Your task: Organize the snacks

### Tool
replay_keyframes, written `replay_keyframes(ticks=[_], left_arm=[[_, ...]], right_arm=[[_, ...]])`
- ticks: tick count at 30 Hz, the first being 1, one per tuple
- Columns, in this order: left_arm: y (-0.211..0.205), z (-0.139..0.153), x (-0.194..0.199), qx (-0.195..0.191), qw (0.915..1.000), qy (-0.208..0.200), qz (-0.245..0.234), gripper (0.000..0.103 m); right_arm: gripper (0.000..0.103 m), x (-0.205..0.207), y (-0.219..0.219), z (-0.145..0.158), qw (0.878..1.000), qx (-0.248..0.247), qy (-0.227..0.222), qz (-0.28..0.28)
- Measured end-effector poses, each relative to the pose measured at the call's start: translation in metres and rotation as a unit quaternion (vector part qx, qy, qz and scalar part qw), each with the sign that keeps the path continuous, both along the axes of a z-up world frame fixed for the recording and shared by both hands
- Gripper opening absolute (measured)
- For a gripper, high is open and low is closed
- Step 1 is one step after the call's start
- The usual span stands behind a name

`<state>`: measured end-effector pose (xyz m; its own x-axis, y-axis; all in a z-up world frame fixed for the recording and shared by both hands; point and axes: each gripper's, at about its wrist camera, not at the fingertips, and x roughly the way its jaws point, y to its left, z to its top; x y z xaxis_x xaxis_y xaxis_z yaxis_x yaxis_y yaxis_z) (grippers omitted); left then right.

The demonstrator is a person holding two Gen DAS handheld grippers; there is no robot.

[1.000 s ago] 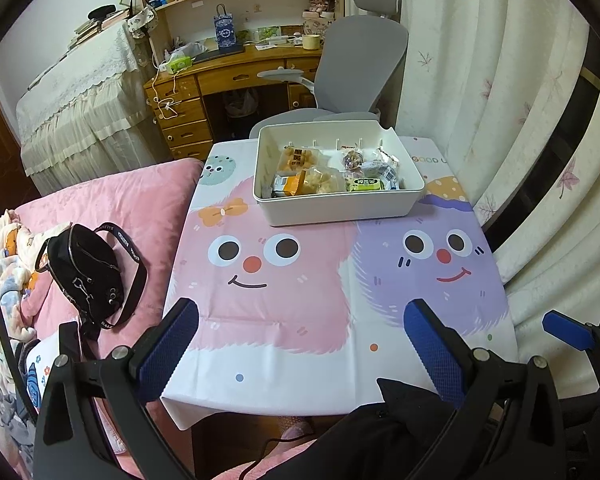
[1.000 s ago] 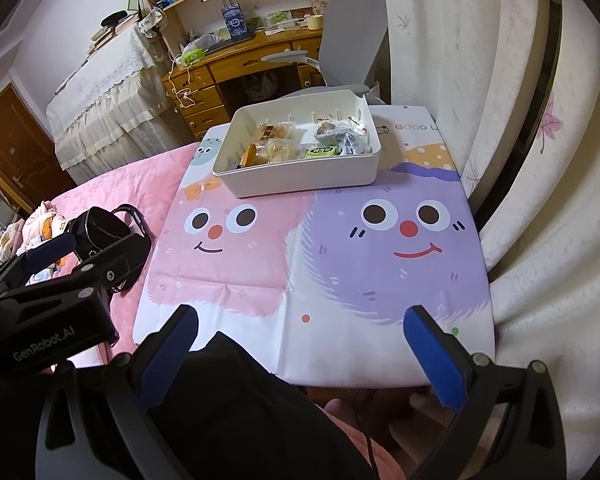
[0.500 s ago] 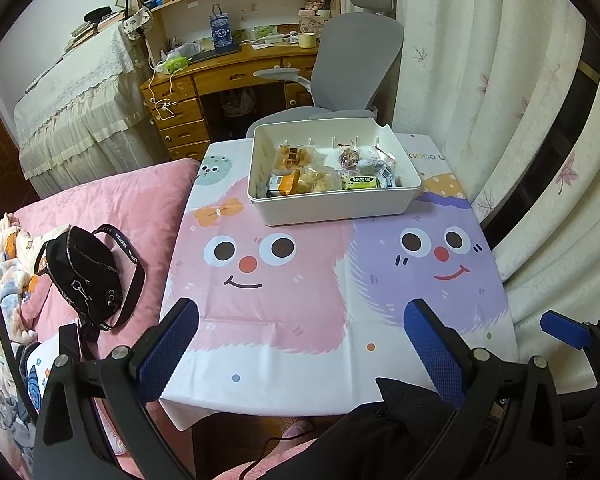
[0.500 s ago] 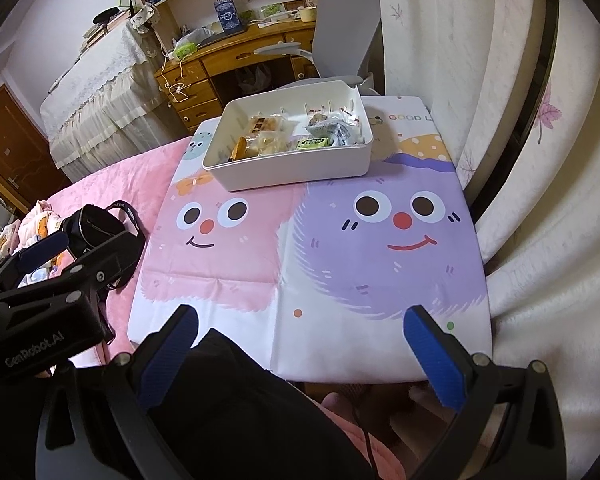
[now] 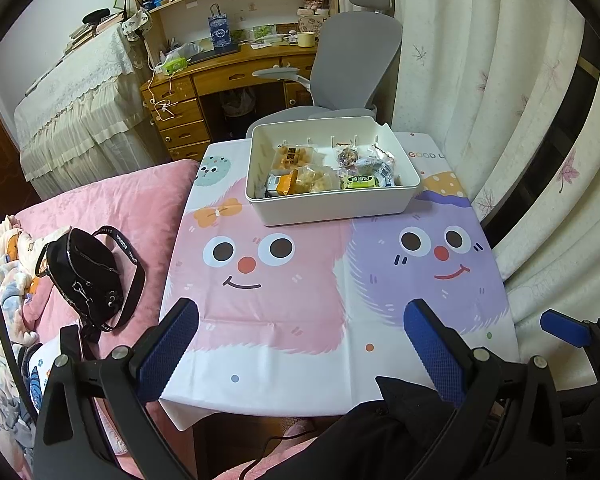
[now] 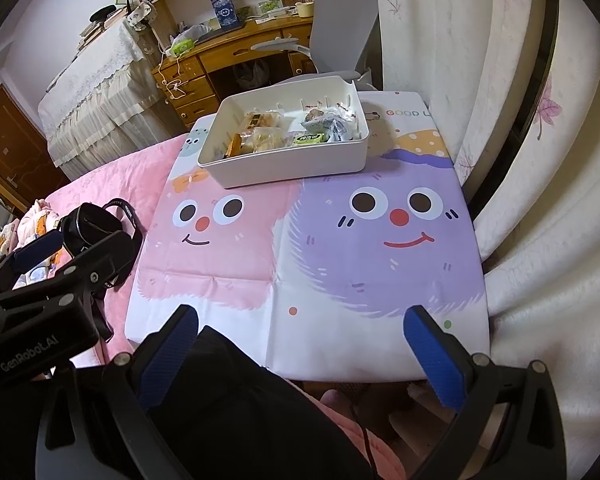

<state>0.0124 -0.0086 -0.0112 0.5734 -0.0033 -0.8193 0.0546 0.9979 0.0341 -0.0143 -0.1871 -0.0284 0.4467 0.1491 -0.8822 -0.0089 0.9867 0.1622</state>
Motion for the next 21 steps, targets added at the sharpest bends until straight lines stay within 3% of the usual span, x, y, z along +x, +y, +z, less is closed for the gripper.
replay_keyframes(ticks=[21], left_arm=[[0.0007, 0.0, -0.0043, 0.001, 1.0, 0.001, 0.001, 0.102]], right_arm=[[0.103, -0.0003, -0.0019, -0.0001, 1.0, 0.001, 0.004, 0.003]])
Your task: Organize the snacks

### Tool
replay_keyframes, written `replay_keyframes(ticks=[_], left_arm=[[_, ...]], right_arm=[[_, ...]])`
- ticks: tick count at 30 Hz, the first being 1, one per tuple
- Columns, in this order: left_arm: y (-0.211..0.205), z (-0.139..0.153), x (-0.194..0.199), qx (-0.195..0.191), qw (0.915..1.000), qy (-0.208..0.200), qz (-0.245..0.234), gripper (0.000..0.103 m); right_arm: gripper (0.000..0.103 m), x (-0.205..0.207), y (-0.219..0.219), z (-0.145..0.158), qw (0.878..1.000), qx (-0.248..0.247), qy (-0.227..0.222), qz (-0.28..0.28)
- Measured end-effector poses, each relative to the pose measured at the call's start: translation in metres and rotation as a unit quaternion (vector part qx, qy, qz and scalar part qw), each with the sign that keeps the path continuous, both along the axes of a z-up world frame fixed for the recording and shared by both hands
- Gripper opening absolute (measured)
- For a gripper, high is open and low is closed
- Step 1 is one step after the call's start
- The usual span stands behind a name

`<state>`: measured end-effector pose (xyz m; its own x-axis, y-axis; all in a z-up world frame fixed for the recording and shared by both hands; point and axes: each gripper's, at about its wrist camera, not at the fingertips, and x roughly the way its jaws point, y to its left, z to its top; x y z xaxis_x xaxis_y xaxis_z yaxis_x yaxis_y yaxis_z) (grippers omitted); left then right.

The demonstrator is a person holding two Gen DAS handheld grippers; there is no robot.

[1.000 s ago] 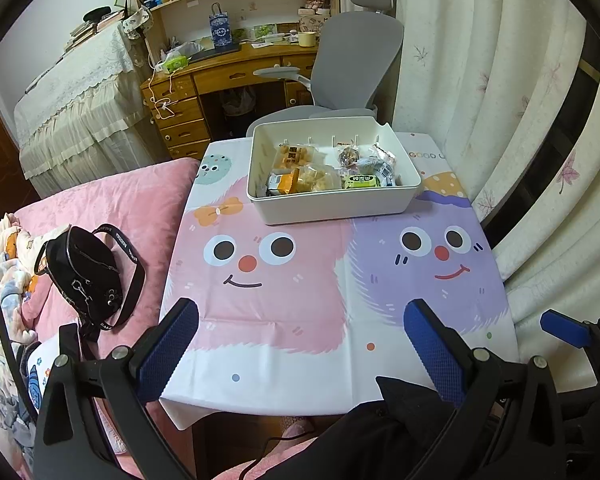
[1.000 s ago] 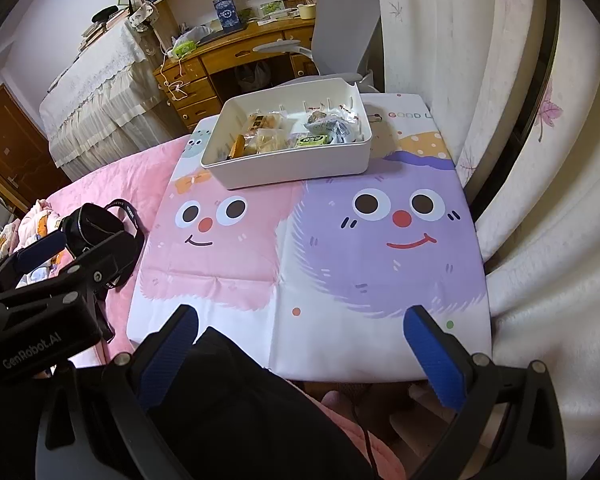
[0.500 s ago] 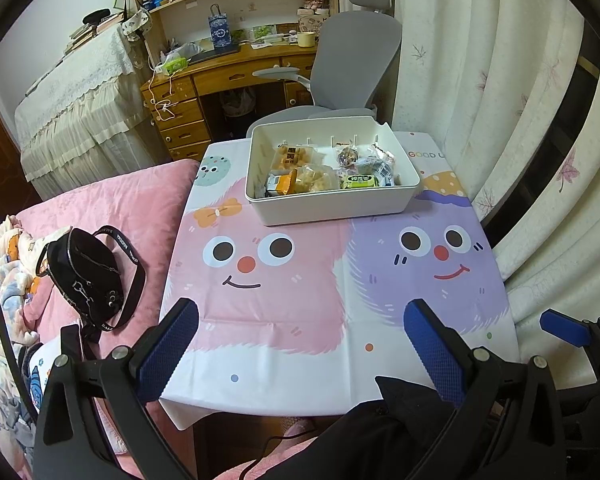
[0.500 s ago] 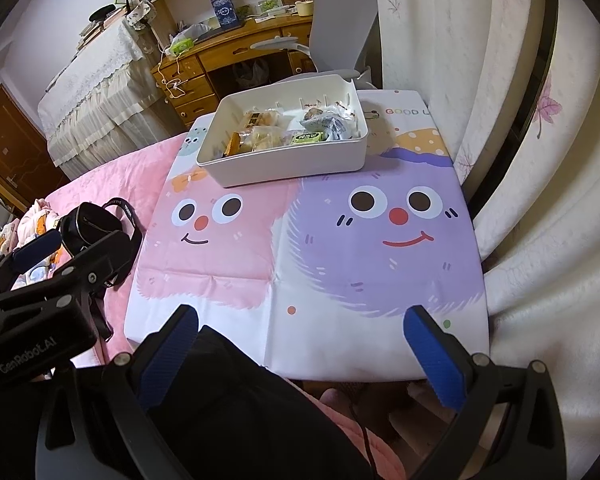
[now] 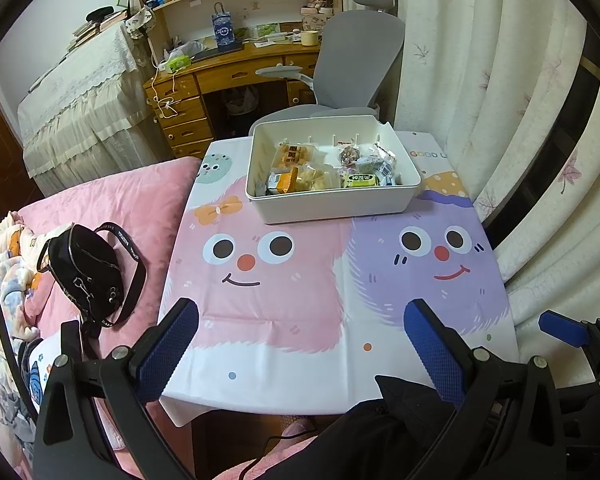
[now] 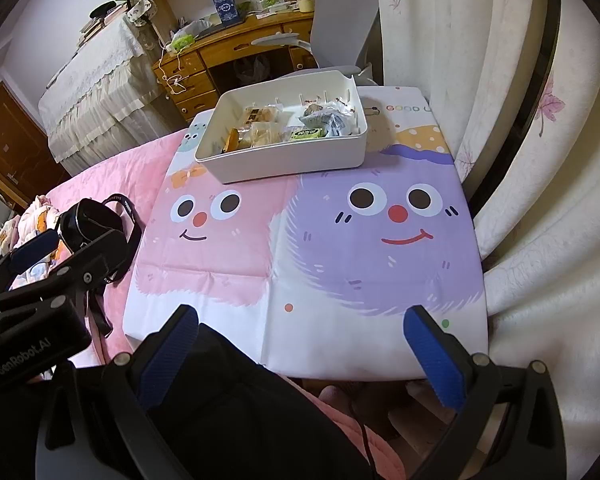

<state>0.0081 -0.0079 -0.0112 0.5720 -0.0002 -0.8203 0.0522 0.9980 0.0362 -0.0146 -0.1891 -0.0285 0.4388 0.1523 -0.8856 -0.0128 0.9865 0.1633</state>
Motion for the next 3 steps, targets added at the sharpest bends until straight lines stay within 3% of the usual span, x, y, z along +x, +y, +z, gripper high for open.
replay_keyframes(ticks=[3], left_arm=[[0.0001, -0.0002, -0.0013, 0.001, 1.0, 0.0, 0.001, 0.102]], right_arm=[[0.103, 0.0, 0.0002, 0.0002, 1.0, 0.0, 0.0, 0.0]])
